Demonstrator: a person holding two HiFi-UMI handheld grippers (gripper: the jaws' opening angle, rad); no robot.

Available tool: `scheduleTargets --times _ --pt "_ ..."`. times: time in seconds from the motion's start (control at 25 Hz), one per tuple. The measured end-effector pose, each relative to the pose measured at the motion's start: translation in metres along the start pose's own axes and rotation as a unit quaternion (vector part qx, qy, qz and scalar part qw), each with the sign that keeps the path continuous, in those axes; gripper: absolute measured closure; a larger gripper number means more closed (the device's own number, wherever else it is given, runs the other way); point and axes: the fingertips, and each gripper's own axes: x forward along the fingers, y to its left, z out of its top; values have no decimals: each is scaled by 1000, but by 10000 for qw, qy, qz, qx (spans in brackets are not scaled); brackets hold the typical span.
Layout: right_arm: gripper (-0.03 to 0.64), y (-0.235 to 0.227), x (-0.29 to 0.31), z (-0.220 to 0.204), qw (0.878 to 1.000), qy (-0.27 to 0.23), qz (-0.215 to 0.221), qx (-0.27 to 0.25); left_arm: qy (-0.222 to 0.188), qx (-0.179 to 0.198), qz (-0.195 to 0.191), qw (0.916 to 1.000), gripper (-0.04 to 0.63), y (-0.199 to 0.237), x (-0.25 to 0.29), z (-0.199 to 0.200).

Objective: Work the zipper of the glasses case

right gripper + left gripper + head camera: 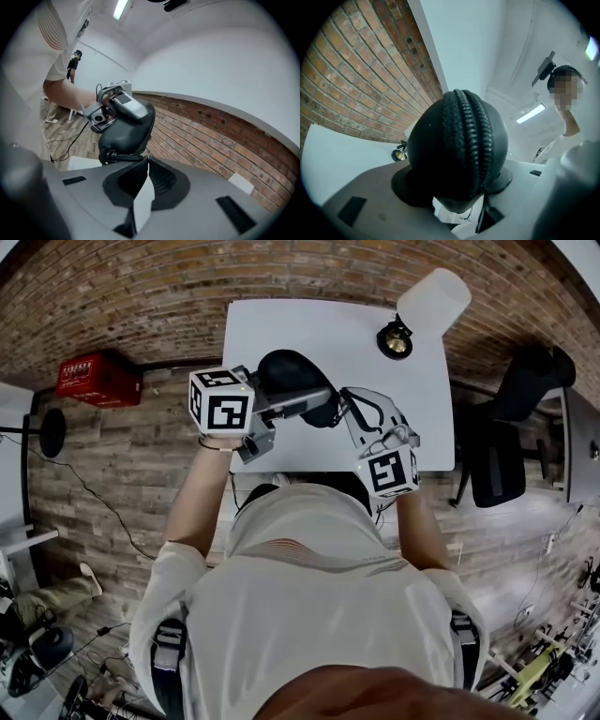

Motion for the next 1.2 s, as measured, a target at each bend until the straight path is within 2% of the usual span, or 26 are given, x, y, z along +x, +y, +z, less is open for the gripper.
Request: scheduleTargets --times 0.2,0.32,0.44,0.52,0.64,0.76,0.88,0.92,0.96,1.0,1.12,1.2 --pt "557 5 2 1 9988 58 92 -477 1022 453 17 9937 334 -3 10 -26" --pt "557 3 5 7 9981 16 72 -604 1621 864 82 9829 334 -2 15 -46" --pt "557 0 6 15 9971 -44 49 -759 2179 1177 173 9687 333 1 18 -68" --pt "556 -1 5 19 9956 -66 50 -934 2631 1455 338 9532 333 7 19 -85" --pt "552 3 4 22 9918 -41 71 -1278 3276 1873 701 9234 333 21 19 -109" --pt "551 9 7 21 9901 -2 118 -1398 3649 2088 1013 9017 333 34 16 -121" --pt "548 22 12 19 9867 82 236 -1608 4036 2423 1300 8726 333 55 10 -134" --pt "548 26 14 18 9858 108 275 -1655 4049 2598 1374 8658 333 67 11 -139" --pt "548 29 15 17 9856 124 304 -1661 4004 2732 1412 8632 333 77 13 -143" --pt "548 31 16 16 9860 127 320 -1630 3972 2751 1404 8642 333 79 13 -145" --pt "542 29 15 17 9901 67 311 -1369 3862 2528 1291 8777 332 58 11 -139" --pt "531 24 16 17 9950 5 299 -953 3616 2639 1364 8837 331 60 12 -134"
